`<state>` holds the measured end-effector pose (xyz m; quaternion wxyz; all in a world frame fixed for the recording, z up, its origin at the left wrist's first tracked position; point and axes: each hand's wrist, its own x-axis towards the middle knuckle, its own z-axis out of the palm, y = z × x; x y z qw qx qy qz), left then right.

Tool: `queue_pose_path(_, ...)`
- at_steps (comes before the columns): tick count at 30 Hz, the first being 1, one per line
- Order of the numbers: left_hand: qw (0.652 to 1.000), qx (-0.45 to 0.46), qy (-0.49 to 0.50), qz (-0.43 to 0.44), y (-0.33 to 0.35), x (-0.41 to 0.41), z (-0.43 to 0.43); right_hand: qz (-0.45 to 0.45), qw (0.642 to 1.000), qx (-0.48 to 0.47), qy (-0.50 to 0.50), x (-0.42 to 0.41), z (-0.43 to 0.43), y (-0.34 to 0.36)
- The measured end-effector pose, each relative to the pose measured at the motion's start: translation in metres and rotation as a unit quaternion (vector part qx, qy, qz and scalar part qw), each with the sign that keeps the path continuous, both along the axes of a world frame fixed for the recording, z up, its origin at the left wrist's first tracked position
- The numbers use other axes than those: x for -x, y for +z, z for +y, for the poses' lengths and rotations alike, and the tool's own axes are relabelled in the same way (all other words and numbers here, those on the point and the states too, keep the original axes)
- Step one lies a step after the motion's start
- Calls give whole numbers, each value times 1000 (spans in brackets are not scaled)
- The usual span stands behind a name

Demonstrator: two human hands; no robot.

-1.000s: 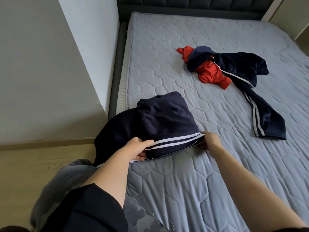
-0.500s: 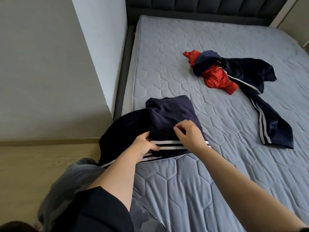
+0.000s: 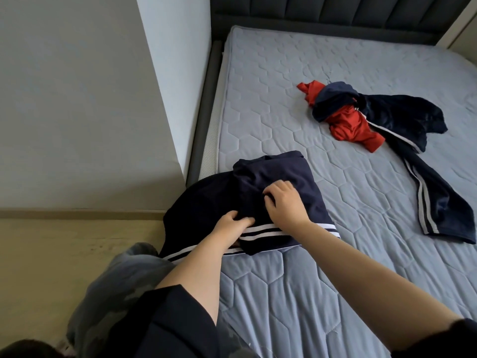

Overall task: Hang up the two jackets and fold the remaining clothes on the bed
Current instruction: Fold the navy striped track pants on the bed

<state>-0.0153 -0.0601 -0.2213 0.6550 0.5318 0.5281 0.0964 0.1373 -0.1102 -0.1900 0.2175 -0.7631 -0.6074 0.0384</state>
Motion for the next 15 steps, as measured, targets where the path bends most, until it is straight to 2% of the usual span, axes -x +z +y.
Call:
queue_pose_path(1,999,-3,36,-8,1,-5,3,-13,1000,-12,-15,-4,3,1)
queue_pose_path(3,997,-52,59,13,0,-14,11,-39,998,47,-13,-14,10,-3)
queue_pose_path(5,986,-136,51,79,-1,-20,14,-73,989,125,-3,-25,15,-10)
queue_pose_path(7,956,-227,67,171,4,-24,12,-68,986,136,-72,-41,17,-15)
queue_pose_path(9,898,-375,40,228,9,-28,7,23,973,108,-202,-59,16,-16)
queue_pose_path(12,785,-593,-56,170,10,-36,0,279,892,118,-336,-86,17,-13)
queue_pose_path(13,767,-618,-79,152,9,-37,-1,319,870,136,-350,-94,16,-11)
queue_pose_path(14,771,-610,-105,152,6,-37,-1,339,858,153,-355,-101,14,-9)
queue_pose_path(15,793,-568,-134,175,4,-38,-1,363,846,162,-354,-107,12,-8)
